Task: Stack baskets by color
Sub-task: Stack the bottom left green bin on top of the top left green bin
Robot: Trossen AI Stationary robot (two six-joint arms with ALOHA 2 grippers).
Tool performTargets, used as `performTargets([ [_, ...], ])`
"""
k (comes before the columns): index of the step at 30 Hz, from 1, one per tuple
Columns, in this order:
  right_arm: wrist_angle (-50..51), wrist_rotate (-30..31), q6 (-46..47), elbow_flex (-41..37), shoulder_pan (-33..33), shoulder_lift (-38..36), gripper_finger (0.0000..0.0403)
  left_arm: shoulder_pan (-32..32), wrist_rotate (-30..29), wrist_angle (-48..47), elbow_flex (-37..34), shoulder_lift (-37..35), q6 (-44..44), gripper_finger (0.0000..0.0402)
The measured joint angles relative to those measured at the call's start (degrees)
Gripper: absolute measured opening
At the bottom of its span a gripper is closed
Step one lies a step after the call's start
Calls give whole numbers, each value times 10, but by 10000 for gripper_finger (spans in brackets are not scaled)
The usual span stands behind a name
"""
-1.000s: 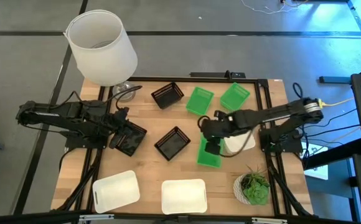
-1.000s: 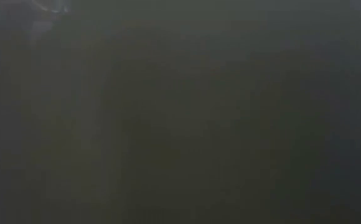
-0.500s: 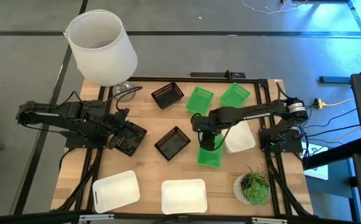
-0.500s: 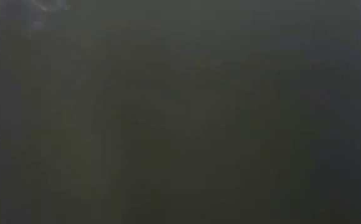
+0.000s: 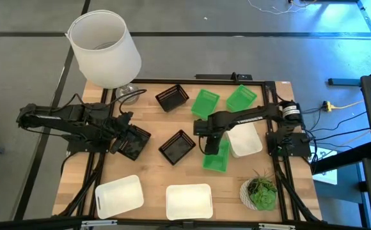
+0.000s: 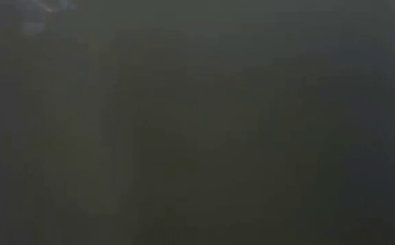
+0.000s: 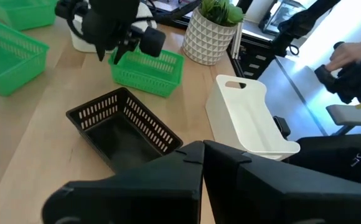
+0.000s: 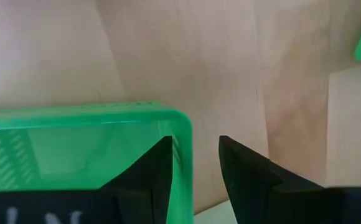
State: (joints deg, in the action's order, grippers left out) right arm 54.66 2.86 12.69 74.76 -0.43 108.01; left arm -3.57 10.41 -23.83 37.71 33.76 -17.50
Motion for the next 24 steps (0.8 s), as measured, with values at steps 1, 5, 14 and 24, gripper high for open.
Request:
performTargets([
  [1, -2, 3, -4, 0, -2, 5, 131, 0, 0, 0, 0, 0, 0, 0],
  [5, -14, 5, -10, 0, -10, 22, 124, 0, 0, 0, 0, 0, 0, 0],
  [14, -31, -9, -16, 10, -15, 25, 15, 0, 0, 0, 0, 0, 0, 0],
  [24, 87, 88, -44, 212, -38, 28, 3, 0, 26, 0, 0, 0, 0, 0],
])
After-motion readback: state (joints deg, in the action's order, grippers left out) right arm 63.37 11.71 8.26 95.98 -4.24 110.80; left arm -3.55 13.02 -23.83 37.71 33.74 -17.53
